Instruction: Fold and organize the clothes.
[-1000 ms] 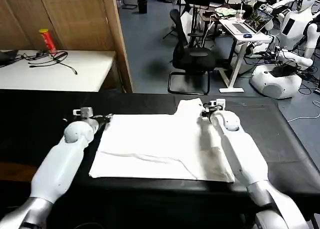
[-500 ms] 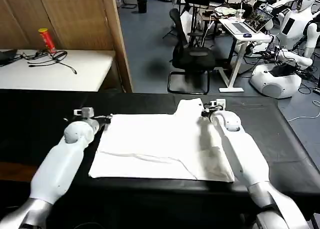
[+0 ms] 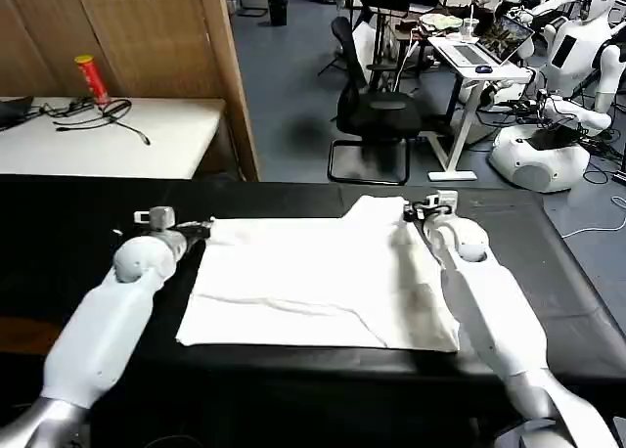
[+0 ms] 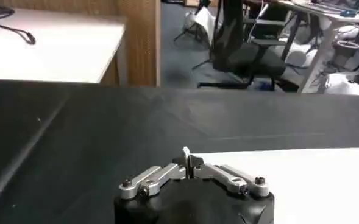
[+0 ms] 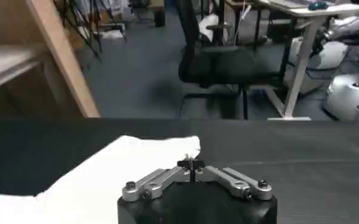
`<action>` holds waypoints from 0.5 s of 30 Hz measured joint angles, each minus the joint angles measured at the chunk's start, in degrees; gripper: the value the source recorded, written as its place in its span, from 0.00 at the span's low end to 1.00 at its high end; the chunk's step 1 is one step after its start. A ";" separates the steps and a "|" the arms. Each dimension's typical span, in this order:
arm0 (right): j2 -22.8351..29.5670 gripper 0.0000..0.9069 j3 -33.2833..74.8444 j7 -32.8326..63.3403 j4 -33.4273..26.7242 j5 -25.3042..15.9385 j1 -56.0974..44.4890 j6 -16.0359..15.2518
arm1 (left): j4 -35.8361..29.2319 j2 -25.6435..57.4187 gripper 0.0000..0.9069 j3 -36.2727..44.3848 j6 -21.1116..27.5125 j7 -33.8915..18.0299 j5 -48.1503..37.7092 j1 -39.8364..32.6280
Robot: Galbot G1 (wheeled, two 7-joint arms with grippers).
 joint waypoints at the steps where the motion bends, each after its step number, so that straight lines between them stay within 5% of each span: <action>1: -0.44 0.00 0.08 0.03 1.17 0.23 -0.55 -0.25 | -1.15 0.53 0.13 -0.29 0.13 -0.17 -0.36 0.68; 15: -7.21 0.00 1.54 2.06 18.03 0.74 -10.19 -5.66 | -18.46 7.79 0.13 -5.85 2.10 -1.18 -1.75 13.41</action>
